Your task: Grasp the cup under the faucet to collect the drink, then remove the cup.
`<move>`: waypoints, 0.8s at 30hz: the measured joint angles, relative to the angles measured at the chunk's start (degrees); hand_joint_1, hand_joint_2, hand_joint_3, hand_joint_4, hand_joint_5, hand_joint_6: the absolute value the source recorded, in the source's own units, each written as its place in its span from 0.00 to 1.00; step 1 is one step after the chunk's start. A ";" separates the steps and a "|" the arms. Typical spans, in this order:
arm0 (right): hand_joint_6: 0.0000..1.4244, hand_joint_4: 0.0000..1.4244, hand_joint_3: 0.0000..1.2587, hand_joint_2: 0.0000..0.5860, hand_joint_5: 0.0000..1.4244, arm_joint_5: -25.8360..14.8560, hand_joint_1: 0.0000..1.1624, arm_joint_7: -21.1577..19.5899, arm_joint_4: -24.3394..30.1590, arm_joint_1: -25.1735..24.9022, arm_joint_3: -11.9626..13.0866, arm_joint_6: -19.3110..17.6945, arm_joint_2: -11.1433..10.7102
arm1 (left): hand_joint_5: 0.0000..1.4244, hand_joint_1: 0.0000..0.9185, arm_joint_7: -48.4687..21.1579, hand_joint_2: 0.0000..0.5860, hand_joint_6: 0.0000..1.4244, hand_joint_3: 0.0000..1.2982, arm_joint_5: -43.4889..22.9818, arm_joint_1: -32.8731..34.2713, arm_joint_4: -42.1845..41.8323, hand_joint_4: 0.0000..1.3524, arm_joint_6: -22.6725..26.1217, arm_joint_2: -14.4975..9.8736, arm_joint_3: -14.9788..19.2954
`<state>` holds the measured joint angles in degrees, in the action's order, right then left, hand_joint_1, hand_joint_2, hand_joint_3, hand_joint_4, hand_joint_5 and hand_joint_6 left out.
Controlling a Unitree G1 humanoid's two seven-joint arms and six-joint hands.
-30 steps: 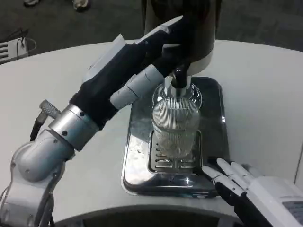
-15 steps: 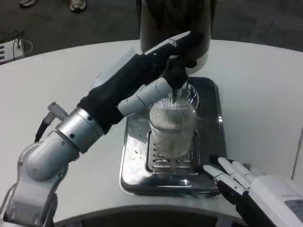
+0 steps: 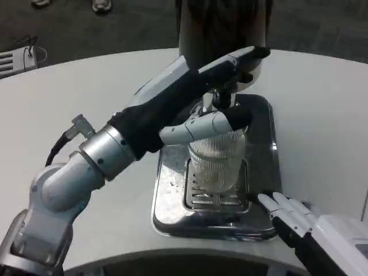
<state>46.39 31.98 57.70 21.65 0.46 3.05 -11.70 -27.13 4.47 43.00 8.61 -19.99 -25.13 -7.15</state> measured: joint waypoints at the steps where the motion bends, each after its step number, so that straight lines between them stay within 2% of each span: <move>1: 0.00 0.00 0.00 0.72 0.02 -1.59 0.41 0.00 -0.01 0.05 0.43 0.86 0.24 | 0.11 0.00 0.00 0.00 0.13 0.09 0.30 0.08 0.06 0.02 -0.42 -0.18 -0.30; 6: 0.00 0.00 0.00 0.63 0.03 -11.28 0.45 0.00 -2.61 -1.36 4.18 8.17 1.57 | 0.11 0.00 -0.29 0.00 0.13 0.09 1.01 0.36 0.92 0.02 -2.32 -0.95 -1.08; 9: 0.01 0.00 0.00 0.58 0.03 -15.09 0.47 -0.01 -3.62 -2.40 5.55 11.03 1.62 | 0.10 0.00 -0.39 0.00 0.13 0.09 1.08 0.53 1.14 0.02 -2.78 -1.21 -1.52; 12: 0.03 0.00 0.00 0.52 0.04 -19.34 0.51 -0.91 -5.18 -5.73 6.96 14.36 1.76 | 0.10 0.00 -0.48 0.00 0.13 0.09 1.40 0.77 1.19 0.02 -3.13 -1.76 -1.99; 14: 0.03 0.00 0.00 0.47 0.04 -20.93 0.55 -2.06 -6.30 -7.35 7.39 15.70 1.82 | 0.10 0.00 -0.48 0.00 0.13 0.09 1.88 0.92 1.18 0.02 -3.35 -1.93 -2.15; 17: 0.03 0.00 0.00 0.45 0.04 -22.45 0.57 -4.55 -8.77 -9.93 7.72 16.76 1.90 | 0.10 0.00 -0.52 0.00 0.13 0.09 2.09 1.15 1.16 0.02 -3.43 -2.19 -2.24; 24: 0.04 0.00 0.00 0.39 0.04 -24.23 0.63 -9.63 -13.79 -16.11 6.99 16.64 1.45 | 0.09 0.00 -0.55 0.00 0.12 0.09 2.20 1.23 0.97 0.02 -3.46 -2.84 -2.21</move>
<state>22.17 22.35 43.91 5.53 7.44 19.70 -10.24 -27.68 6.67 44.23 9.58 -23.44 -27.97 -9.37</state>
